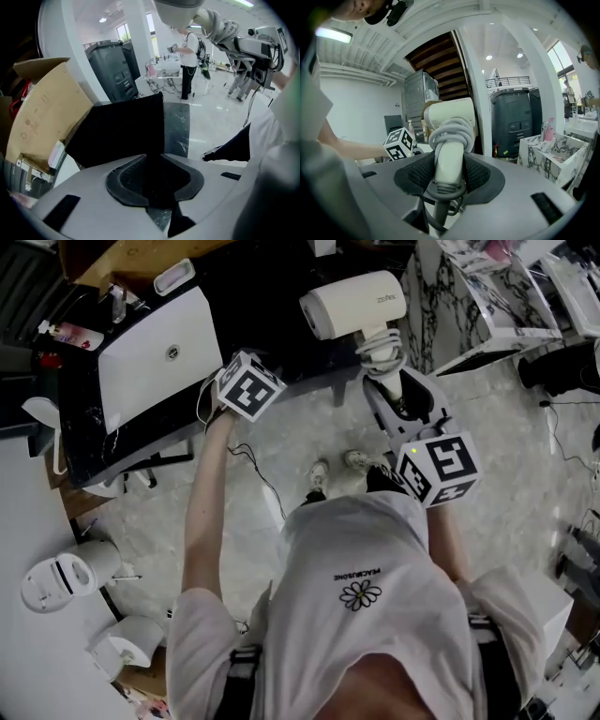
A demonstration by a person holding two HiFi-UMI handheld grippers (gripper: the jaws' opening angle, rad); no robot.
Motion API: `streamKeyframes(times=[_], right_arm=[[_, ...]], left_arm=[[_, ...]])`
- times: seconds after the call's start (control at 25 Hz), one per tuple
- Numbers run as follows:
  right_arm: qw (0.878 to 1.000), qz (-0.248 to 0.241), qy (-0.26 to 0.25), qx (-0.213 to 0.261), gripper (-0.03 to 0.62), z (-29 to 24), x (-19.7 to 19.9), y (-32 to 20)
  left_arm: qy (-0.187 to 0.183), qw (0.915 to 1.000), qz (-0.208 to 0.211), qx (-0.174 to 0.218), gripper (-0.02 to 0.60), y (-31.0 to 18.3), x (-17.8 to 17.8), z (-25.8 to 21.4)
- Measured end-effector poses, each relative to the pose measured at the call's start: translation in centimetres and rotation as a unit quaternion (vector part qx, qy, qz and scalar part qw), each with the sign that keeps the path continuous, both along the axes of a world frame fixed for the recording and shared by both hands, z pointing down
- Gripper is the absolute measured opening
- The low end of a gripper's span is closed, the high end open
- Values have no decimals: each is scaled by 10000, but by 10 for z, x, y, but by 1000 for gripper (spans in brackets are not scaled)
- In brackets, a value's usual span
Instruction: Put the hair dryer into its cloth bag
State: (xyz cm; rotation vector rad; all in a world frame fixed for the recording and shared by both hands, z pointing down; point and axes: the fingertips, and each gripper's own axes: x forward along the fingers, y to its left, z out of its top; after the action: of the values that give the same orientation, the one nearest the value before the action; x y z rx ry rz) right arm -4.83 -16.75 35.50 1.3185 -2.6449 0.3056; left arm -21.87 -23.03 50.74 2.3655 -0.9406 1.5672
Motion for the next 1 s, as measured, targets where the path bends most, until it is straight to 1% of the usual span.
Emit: streamKeyframes(times=[0.04,0.16,0.36,0.44,0.56,0.72,0.84,0.92,1.0], right_arm=[[10000,12,-1,-3,170,0,1,0],[10000,58,-16,-19,170,1,3,-1],[10000,71,-3,-31,170,3,6,-1],[10000,56,17,-52,170,4,6,-1],[9999,-17,98,-70,170,5,6,0],[9996,-201,124,-178,170,7,4,4],[9985,-440,161,-291,170,10,1,9],[9975,-571,222,-358,170,13,0,13],[9963,-678,249,-462,170,17,-1,18]], left_arm=[[-40,10000,2,-22,95,0,-1,1],[-103,9999,-29,-5,37,-1,-2,2],[87,9999,-118,-68,25,0,1,-1],[244,9995,-224,-3,23,-2,0,-7],[654,9967,-461,117,23,-8,1,-25],[1132,9892,-784,494,21,-19,0,-56],[1596,9784,-1048,796,21,-26,0,-82],[1737,9726,-1160,1018,21,-31,-1,-96],[1784,9686,-1242,1206,21,-34,-3,-106]])
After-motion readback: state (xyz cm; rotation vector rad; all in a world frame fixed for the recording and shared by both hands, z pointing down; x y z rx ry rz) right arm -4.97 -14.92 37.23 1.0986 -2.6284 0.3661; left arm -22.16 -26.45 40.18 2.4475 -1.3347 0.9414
